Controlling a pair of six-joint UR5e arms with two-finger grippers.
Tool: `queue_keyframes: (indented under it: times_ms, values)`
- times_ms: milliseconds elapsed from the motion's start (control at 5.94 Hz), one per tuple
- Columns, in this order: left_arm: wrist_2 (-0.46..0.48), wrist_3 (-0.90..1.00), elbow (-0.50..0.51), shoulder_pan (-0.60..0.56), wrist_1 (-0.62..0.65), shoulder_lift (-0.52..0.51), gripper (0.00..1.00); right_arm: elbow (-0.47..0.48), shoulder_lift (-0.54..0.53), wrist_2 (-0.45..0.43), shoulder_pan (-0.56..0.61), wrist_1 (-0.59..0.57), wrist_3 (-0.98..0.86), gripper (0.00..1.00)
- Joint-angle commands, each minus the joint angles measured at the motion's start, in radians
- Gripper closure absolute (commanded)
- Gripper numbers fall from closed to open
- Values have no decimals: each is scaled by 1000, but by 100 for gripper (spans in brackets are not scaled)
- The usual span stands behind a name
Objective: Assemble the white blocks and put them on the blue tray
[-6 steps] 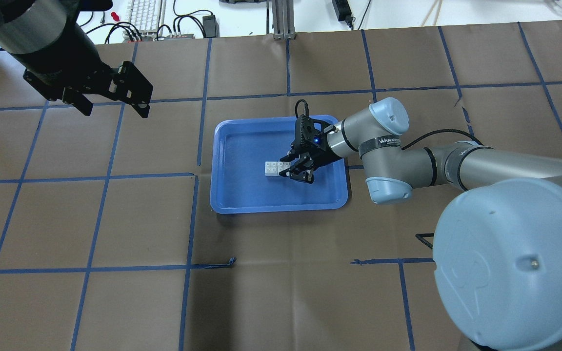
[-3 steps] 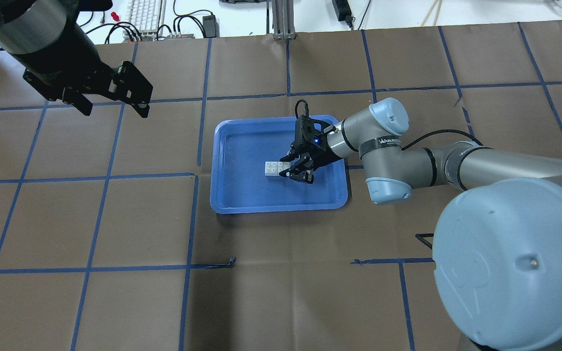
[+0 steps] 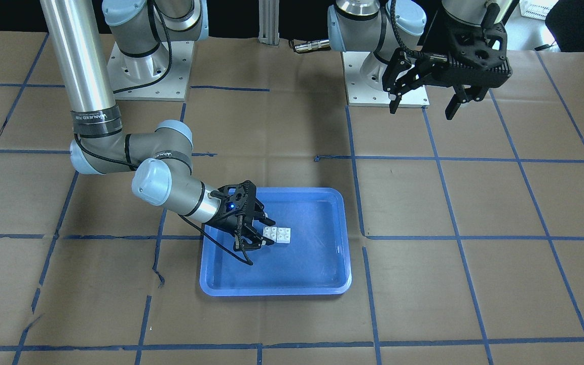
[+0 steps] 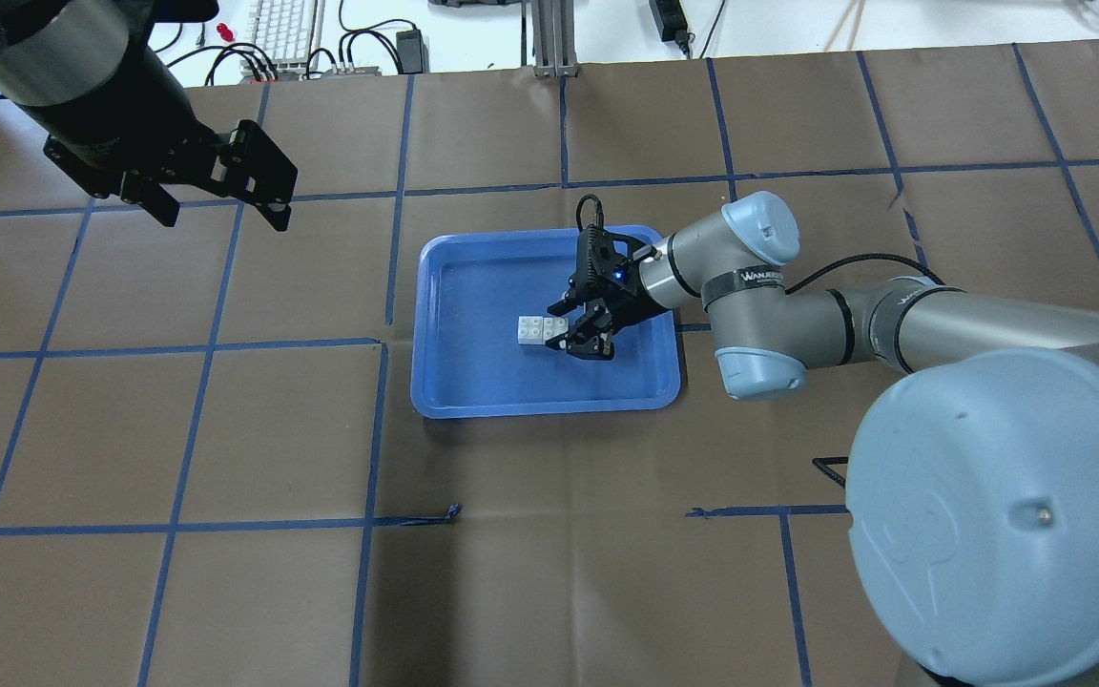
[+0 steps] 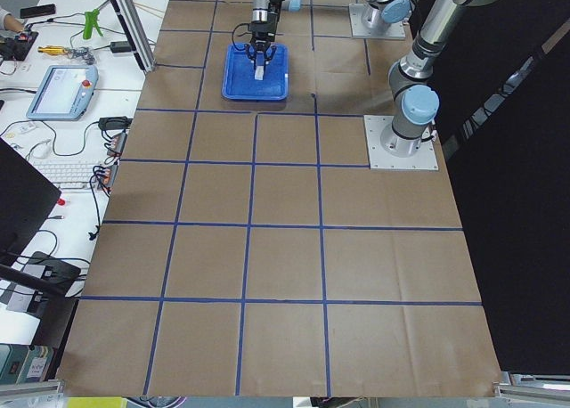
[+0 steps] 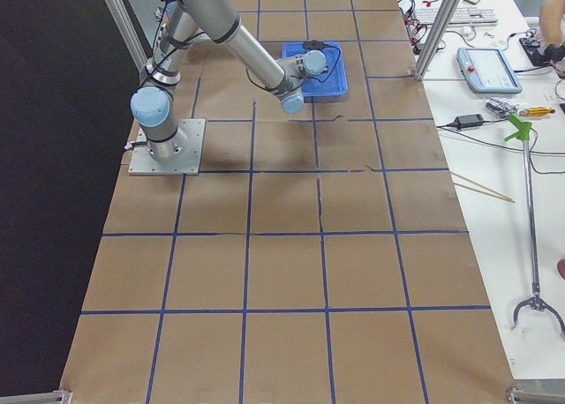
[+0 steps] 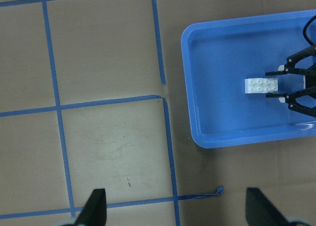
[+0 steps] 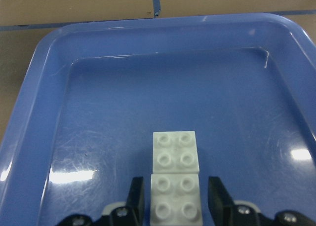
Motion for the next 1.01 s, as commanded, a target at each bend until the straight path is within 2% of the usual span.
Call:
queue_keyframes:
  times_ms: [0, 168, 337, 505, 673, 842]
  values:
    - [4, 2, -8, -5, 4, 6, 1, -2, 0, -6, 0, 3, 0, 27]
    - [2, 2, -8, -7, 4, 6, 1, -12, -11, -7, -2, 11, 20, 0]
    - [2, 2, -10, -4, 4, 6, 1, -34, -42, -18, -8, 19, 117, 0]
    - [-2, 0, -5, -4, 6, 5, 1, -40, -89, -91, -17, 90, 127, 0]
    - [10, 2, -2, 8, -6, 12, 1, -52, -182, -163, -17, 238, 223, 0]
    - [5, 0, -5, 4, -5, 8, 1, -78, -273, -309, -18, 379, 324, 0]
